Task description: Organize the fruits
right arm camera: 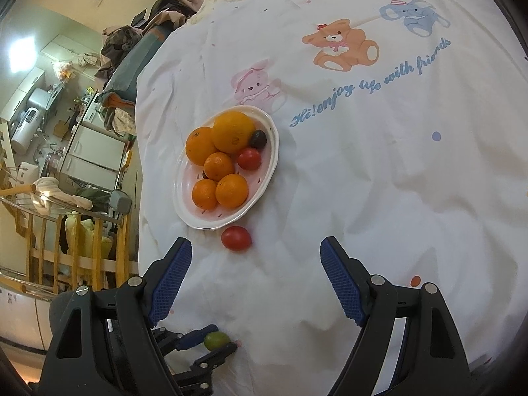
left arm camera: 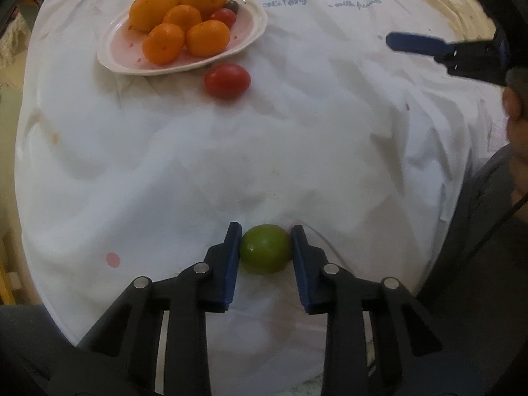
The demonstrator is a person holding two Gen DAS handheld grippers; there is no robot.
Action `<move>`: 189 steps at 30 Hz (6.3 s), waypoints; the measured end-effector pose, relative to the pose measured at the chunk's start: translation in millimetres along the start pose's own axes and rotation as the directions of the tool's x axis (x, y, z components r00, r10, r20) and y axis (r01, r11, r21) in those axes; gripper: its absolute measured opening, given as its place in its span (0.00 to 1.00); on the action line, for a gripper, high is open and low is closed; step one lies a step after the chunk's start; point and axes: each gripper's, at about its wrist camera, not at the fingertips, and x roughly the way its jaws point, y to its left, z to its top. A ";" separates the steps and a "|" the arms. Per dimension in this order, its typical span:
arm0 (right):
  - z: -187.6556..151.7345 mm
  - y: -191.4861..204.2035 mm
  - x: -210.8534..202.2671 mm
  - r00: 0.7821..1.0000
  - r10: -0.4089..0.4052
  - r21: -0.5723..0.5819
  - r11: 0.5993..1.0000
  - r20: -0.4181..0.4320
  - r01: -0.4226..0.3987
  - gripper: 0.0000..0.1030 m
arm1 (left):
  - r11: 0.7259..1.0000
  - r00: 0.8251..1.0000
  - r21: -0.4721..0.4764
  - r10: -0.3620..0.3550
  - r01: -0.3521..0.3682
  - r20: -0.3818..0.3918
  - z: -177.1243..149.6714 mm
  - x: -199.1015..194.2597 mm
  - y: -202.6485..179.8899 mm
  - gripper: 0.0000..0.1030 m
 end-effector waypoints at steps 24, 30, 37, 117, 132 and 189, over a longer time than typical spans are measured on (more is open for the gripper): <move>12.1 34.8 91.0 0.972 -0.088 -0.060 0.995 -0.218 0.076 0.79 | 0.964 0.987 -0.264 0.035 0.008 0.157 73.2 -48.9 129.6 0.26; 5.2 46.1 131.6 0.946 -0.157 -0.146 0.982 -0.284 0.119 0.74 | 0.952 0.984 -0.306 0.027 0.028 0.174 71.0 -53.0 138.3 0.26; 0.6 59.9 144.1 0.940 -0.198 -0.230 0.964 -0.276 0.135 0.67 | 0.950 0.985 -0.311 0.023 0.032 0.172 71.6 -52.6 138.3 0.26; 81.5 25.1 90.1 0.996 -0.026 -0.183 0.983 -0.084 0.010 0.74 | 0.913 0.974 -0.390 -0.037 0.124 0.224 157.9 -4.7 156.7 0.64; 37.2 34.4 7.8 0.990 -0.062 -0.179 0.980 0.124 0.084 0.87 | 0.925 0.896 -0.362 0.255 -0.117 0.363 85.0 -101.1 148.7 0.72; -51.5 87.8 -5.3 0.884 -0.241 -0.290 0.882 0.400 0.371 1.00 | 0.929 0.802 -0.331 0.321 -0.164 0.504 11.0 -105.3 94.3 1.00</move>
